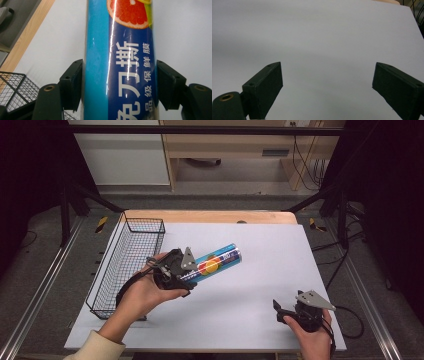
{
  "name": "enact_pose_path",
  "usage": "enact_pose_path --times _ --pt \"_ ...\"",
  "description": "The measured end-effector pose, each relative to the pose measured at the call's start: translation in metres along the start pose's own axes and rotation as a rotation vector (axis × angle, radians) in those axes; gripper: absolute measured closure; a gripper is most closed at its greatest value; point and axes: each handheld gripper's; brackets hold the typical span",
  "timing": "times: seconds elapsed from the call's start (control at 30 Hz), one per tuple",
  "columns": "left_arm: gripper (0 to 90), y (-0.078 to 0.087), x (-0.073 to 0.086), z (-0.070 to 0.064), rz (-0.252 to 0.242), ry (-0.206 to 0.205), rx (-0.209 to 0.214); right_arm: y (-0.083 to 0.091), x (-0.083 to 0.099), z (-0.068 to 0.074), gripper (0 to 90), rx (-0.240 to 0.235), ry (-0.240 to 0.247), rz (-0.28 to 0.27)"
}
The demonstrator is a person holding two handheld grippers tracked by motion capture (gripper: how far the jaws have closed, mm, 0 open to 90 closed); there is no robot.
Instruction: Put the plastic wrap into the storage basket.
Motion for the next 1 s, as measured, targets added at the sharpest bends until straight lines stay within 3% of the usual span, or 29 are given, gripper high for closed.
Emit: enact_pose_path --times 0.27,0.8,0.93,0.97,1.0 --pt "32.1 0.007 0.009 0.004 0.001 0.008 -0.015 0.0 0.0 0.0 9.6 0.001 0.002 -0.001" --pt "32.1 0.03 0.029 0.014 0.007 0.071 -0.064 0.0 0.0 0.001 9.6 -0.001 -0.004 0.006" --pt "32.1 0.035 0.034 0.015 0.011 0.074 -0.074 0.0 0.001 0.001 9.6 0.001 -0.002 0.007" --pt "32.1 0.035 0.035 0.018 -0.004 0.048 -0.076 0.0 0.001 0.001 9.6 0.003 -0.004 0.005" --pt "32.0 0.037 0.036 0.016 0.019 0.075 -0.081 0.0 0.001 0.001 9.6 0.003 -0.004 0.005"
Point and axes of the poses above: each handheld gripper's, and its own axes: y roughly backward along the jaws, x roughly out of its underside, z roughly to its left, and after that the axes turned 4 degrees about y, right-handed
